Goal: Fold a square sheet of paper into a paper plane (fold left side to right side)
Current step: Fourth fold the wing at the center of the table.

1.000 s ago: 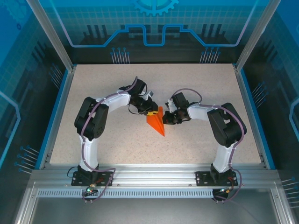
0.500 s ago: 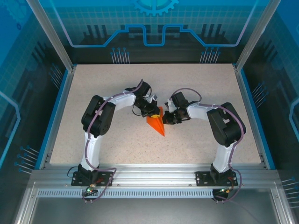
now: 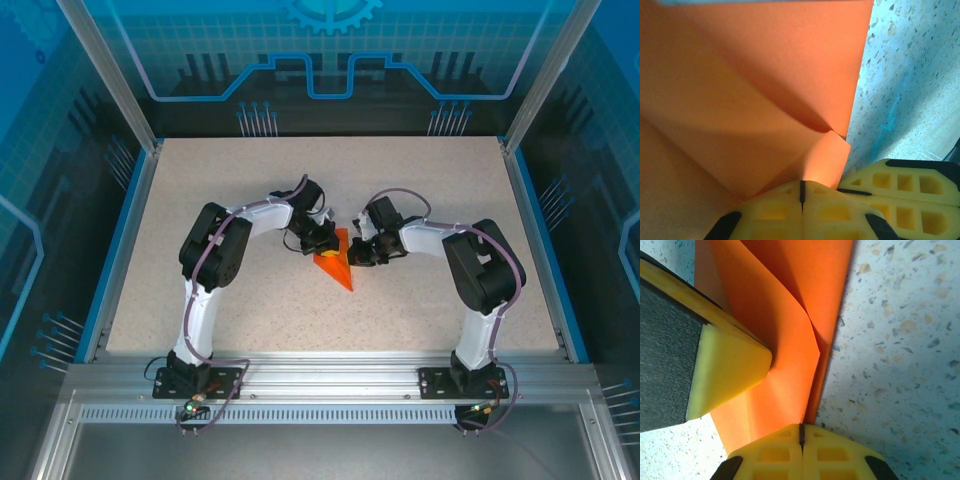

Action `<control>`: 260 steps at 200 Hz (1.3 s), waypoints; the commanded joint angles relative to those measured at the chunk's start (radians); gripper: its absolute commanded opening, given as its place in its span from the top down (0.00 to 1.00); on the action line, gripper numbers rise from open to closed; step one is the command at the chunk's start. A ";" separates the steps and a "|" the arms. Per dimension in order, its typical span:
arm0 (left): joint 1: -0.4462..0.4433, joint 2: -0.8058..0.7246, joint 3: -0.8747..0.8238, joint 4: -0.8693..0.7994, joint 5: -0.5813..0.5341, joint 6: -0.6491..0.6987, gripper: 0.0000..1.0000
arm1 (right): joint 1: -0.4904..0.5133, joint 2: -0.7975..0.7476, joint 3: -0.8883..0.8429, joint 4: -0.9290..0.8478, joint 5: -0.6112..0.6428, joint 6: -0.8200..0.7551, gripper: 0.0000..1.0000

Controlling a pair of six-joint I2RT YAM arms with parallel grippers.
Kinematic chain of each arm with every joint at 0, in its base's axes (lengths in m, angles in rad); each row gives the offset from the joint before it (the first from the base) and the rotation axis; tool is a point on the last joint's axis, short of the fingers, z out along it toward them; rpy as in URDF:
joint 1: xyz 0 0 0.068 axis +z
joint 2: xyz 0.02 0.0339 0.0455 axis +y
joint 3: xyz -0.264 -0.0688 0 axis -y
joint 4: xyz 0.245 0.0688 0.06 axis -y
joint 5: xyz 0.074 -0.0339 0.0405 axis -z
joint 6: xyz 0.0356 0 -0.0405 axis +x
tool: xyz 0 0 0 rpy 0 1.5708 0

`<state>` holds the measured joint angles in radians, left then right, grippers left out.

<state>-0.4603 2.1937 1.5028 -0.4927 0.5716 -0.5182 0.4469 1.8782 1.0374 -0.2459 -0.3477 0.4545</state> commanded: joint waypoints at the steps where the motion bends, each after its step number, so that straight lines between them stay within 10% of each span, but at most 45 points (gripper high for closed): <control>1: 0.002 0.014 -0.024 -0.043 -0.049 0.024 0.95 | 0.009 0.048 -0.008 -0.071 0.077 -0.018 0.97; 78: 0.002 0.011 -0.073 -0.023 -0.059 0.017 0.95 | -0.021 -0.158 -0.011 -0.063 0.070 -0.021 0.75; 141: 0.002 0.003 -0.076 -0.026 -0.057 0.019 0.96 | 0.035 -0.159 -0.109 0.036 -0.189 0.079 0.92; 260: 0.002 0.003 -0.072 -0.030 -0.060 0.024 0.96 | 0.068 -0.074 -0.114 -0.026 -0.142 0.055 0.93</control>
<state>-0.4591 2.1830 1.4689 -0.4507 0.5728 -0.5167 0.5022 1.7805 0.9348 -0.2287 -0.5037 0.5232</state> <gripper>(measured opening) 0.046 0.075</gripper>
